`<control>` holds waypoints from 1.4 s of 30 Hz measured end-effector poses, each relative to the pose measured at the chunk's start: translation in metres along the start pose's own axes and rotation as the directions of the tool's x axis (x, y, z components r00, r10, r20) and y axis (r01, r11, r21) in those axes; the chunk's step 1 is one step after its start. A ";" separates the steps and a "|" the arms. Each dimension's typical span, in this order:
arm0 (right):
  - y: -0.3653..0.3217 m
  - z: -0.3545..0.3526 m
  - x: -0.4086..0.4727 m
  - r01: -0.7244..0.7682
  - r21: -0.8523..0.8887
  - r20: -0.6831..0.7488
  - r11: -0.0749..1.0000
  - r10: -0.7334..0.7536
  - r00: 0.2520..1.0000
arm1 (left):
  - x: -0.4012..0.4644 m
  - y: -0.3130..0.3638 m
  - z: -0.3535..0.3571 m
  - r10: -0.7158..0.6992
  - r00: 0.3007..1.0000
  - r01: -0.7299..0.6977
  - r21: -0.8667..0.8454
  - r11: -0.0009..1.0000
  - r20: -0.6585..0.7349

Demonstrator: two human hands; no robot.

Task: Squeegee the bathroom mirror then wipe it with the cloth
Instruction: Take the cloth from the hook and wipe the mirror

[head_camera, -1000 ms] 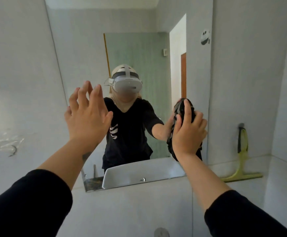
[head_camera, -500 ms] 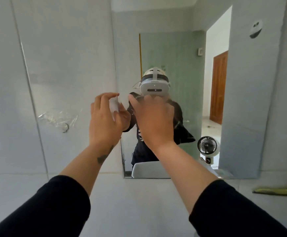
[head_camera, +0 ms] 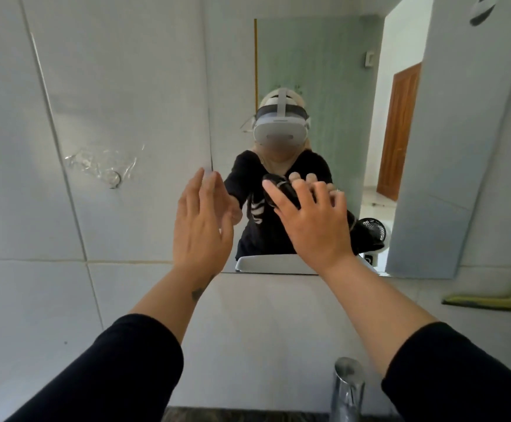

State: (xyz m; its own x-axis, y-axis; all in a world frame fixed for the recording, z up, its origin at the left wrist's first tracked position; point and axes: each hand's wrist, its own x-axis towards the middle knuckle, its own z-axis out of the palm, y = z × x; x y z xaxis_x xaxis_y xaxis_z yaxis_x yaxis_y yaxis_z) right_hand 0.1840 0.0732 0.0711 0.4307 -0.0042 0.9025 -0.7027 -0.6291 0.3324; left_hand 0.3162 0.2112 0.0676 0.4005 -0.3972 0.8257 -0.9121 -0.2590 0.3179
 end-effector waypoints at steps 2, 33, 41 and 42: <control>0.025 0.000 -0.010 -0.079 0.000 -0.034 0.997 0.079 0.996 | -0.005 0.004 0.008 -0.028 0.999 0.027 0.008 1.000 0.031; -0.022 0.013 -0.056 -0.301 0.098 0.041 0.949 0.298 0.954 | -0.016 -0.004 0.014 -0.020 0.999 0.018 -0.061 0.998 -0.034; -0.105 0.003 -0.018 0.033 0.147 0.120 0.989 -0.051 0.991 | -0.040 -0.046 -0.011 -0.093 0.995 0.087 -0.137 0.987 -0.039; -0.104 0.001 -0.023 0.080 0.127 0.155 0.989 -0.100 0.983 | -0.044 -0.048 -0.009 -0.089 0.995 0.083 -0.143 0.986 -0.039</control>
State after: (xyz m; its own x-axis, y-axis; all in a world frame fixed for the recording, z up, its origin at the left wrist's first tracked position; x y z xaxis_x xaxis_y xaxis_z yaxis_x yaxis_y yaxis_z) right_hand 0.2477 0.1381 0.0153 0.5811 -0.0619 0.8115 -0.5884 -0.7208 0.3664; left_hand 0.3416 0.2487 0.0203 0.4766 -0.3379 0.8116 -0.8789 -0.1628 0.4483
